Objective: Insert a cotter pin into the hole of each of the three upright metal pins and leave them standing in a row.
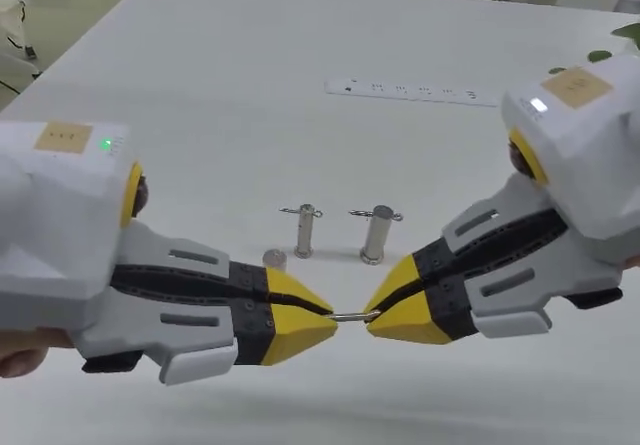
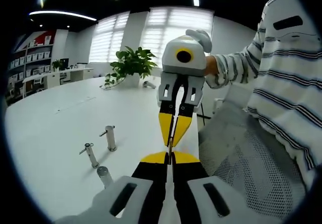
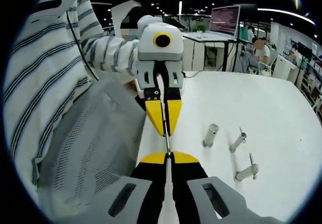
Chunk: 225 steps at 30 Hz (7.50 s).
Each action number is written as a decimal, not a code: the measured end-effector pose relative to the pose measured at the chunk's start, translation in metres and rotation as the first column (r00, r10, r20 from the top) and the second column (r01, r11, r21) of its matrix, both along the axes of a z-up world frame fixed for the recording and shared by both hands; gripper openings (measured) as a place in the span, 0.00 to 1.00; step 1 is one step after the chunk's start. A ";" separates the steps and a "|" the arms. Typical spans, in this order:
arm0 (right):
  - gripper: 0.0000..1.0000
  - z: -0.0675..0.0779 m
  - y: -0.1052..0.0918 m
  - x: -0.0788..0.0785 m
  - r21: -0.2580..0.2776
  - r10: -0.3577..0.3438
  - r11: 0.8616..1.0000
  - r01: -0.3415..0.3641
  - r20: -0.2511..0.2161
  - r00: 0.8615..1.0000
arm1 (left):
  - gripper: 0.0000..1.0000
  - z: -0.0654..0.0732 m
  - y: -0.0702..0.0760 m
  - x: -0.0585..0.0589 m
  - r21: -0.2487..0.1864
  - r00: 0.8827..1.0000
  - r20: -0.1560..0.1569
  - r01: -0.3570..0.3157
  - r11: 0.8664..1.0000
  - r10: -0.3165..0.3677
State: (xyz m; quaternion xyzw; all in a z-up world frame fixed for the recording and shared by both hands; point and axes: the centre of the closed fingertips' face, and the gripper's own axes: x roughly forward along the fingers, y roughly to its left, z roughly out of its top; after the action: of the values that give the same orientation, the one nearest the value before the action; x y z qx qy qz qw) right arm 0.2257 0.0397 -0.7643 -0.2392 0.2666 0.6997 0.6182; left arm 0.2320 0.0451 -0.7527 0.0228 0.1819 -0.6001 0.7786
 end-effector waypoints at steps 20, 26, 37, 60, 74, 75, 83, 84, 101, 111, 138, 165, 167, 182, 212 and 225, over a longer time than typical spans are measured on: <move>0.04 -0.021 -0.003 0.052 -0.069 -0.154 0.985 0.156 0.038 0.987 | 0.41 -0.019 0.043 0.069 0.039 0.964 0.144 -0.230 0.972 0.222; 0.04 -0.030 -0.004 0.069 -0.097 -0.163 0.981 0.169 0.066 0.984 | 0.41 -0.038 0.049 0.074 0.070 0.967 0.100 -0.241 0.968 0.233; 0.04 -0.045 0.002 0.080 -0.130 -0.151 0.979 0.158 0.066 0.986 | 0.37 -0.068 0.050 0.078 0.094 0.968 0.018 -0.251 0.963 0.250; 0.04 -0.054 0.007 0.076 -0.138 -0.148 0.979 0.153 0.047 0.988 | 0.16 -0.095 0.044 0.082 0.132 0.960 -0.015 -0.275 0.952 0.279; 0.04 -0.053 0.016 0.075 -0.115 -0.156 0.980 0.161 0.045 0.987 | 0.12 -0.096 0.045 0.084 0.135 0.955 -0.028 -0.288 0.948 0.295; 0.04 -0.054 0.018 0.075 -0.114 -0.155 0.981 0.160 0.047 0.987 | 0.12 -0.096 0.046 0.083 0.135 0.955 -0.028 -0.289 0.948 0.295; 0.04 -0.057 0.028 0.075 -0.106 -0.169 0.979 0.173 0.039 0.985 | 0.12 -0.096 0.046 0.084 0.135 0.953 -0.031 -0.296 0.946 0.303; 0.04 -0.058 0.030 0.075 -0.105 -0.175 0.978 0.177 0.035 0.984 | 0.12 -0.096 0.045 0.084 0.136 0.953 -0.029 -0.296 0.946 0.302; 0.04 -0.059 0.053 0.082 -0.085 -0.208 0.975 0.208 0.004 0.978 | 0.12 -0.097 0.042 0.082 0.137 0.953 -0.032 -0.294 0.946 0.301; 0.05 -0.057 0.053 0.078 -0.067 -0.165 0.984 0.167 0.032 0.986 | 0.13 -0.098 0.043 0.082 0.138 0.950 -0.044 -0.302 0.943 0.310; 0.27 -0.060 0.070 0.078 0.051 -0.255 0.965 0.256 -0.025 0.967 | 0.85 -0.086 0.063 0.069 0.113 0.934 -0.018 -0.352 0.929 0.356; 0.14 -0.069 0.068 0.081 0.066 -0.218 0.975 0.213 0.086 0.972 | 0.97 -0.080 0.067 0.054 0.137 0.928 -0.010 -0.368 0.920 0.373; 0.14 -0.068 0.061 0.077 0.060 -0.197 0.980 0.192 0.087 0.977 | 0.97 -0.079 0.067 0.054 0.137 0.927 -0.013 -0.371 0.919 0.376; 0.14 -0.057 -0.039 0.080 -0.008 -0.158 0.987 0.161 0.143 0.977 | 0.96 -0.076 0.067 0.058 0.157 0.923 -0.006 -0.379 0.912 0.385; 0.14 -0.065 -0.100 0.152 0.043 -0.241 0.970 0.237 0.125 0.962 | 0.99 -0.076 0.059 0.055 0.185 0.868 -0.054 -0.476 0.860 0.493; 0.14 -0.066 -0.104 0.153 0.055 -0.239 0.971 0.234 0.112 0.965 | 0.99 -0.071 0.049 0.055 0.182 0.869 -0.052 -0.476 0.860 0.492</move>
State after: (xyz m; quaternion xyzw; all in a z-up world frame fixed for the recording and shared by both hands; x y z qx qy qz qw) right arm 0.3784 -0.0646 -0.8298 -0.2338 0.2420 0.6110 0.7166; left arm 0.2867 0.0943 -0.8240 0.0111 0.2678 -0.3688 0.8901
